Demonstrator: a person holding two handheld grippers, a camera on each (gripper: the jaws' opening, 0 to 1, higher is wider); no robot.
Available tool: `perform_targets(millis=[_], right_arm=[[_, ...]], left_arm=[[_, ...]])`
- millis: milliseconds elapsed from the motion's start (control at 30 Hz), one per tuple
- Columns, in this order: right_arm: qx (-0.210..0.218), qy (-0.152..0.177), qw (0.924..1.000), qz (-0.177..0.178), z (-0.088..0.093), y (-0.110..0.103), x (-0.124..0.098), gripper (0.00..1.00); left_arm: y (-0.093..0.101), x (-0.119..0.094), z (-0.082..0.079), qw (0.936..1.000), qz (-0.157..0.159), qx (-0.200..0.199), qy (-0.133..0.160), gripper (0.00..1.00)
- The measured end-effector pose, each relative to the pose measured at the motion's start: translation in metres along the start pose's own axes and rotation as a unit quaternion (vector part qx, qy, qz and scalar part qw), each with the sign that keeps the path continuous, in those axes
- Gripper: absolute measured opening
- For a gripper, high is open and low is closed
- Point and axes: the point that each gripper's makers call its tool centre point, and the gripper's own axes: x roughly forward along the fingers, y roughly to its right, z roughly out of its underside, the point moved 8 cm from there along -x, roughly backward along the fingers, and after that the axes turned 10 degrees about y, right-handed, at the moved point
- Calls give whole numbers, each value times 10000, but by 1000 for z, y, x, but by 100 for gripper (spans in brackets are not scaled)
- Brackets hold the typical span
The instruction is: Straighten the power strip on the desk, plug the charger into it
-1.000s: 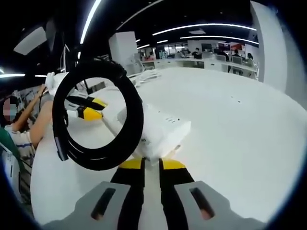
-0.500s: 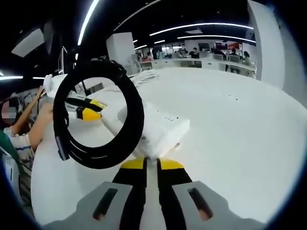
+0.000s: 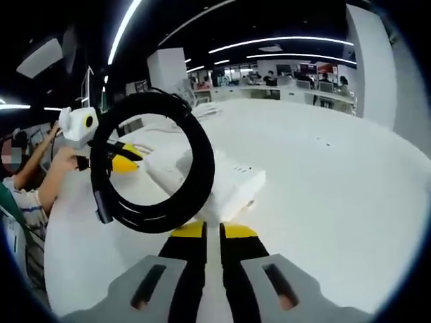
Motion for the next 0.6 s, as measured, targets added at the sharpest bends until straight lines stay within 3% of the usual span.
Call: perform_targets(millis=[600], right_arm=[[83, 242, 9993, 255, 7, -13, -37, 9]], left_arm=[[31, -36, -7, 9984, -138, 206, 509, 12]])
